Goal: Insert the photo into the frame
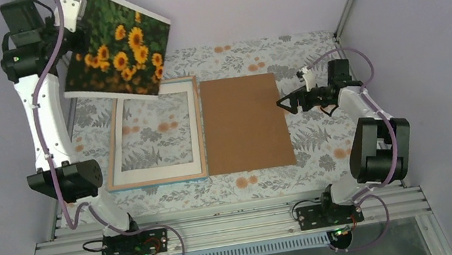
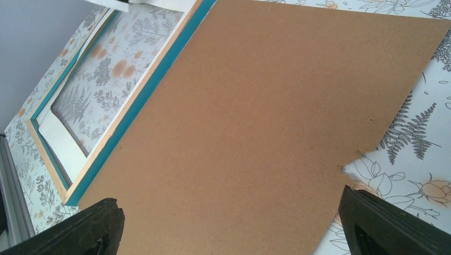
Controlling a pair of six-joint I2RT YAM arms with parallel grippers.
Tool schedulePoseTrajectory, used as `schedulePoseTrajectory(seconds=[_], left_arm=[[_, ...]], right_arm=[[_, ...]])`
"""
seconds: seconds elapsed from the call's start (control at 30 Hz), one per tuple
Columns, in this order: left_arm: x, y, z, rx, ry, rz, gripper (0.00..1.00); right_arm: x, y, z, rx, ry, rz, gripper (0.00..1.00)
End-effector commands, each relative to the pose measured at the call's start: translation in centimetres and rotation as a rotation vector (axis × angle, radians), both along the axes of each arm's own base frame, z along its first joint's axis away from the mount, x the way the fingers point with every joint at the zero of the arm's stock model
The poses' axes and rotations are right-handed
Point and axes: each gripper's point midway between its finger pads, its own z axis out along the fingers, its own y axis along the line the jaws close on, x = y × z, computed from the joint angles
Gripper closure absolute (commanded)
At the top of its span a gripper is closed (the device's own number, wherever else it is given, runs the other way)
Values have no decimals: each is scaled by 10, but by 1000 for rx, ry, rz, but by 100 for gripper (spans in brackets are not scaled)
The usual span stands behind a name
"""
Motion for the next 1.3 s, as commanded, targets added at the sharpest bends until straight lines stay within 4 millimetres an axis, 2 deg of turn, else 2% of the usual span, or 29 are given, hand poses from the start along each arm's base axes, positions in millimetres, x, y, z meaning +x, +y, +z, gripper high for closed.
schedulePoseTrajectory(seconds=[0.0, 0.1, 0.27, 0.33, 0.4, 0.47, 0.5, 0.53, 0.57, 0.73, 0.9, 1.03, 1.27], left_arm=[[11, 32, 18, 276, -109, 72, 98], [17, 33, 28, 397, -191, 57, 98], [22, 9, 3, 614, -243, -42, 98], [19, -5, -18, 687, -255, -92, 98], [6, -23, -44, 758, -260, -157, 98], [-8, -40, -84, 831, -235, -227, 98], [-17, -48, -114, 856, -205, -272, 98], [-24, -55, -118, 874, -225, -291, 98], [-34, -62, -141, 879, -198, -330, 98], [-70, -79, -192, 833, -104, -444, 98], [-108, -92, -233, 826, -81, -541, 98], [-131, -97, -243, 827, -127, -571, 98], [-149, -111, -247, 822, -200, -601, 98]], right_arm=[[3, 8, 9, 24, -29, 26, 0], [4, 8, 8, 23, -28, 25, 0], [4, 9, 5, 27, -19, 28, 0], [5, 9, 5, 28, -16, 29, 0], [5, 10, 5, 27, -17, 31, 0], [4, 9, 5, 23, -18, 29, 0], [4, 9, 5, 22, -18, 30, 0], [3, 9, 5, 21, -19, 30, 0], [3, 9, 4, 18, -19, 29, 0], [2, 9, 4, 18, -18, 30, 0], [3, 10, 4, 25, -16, 31, 0], [3, 9, 3, 22, -16, 31, 0], [3, 10, 1, 29, -8, 32, 0]])
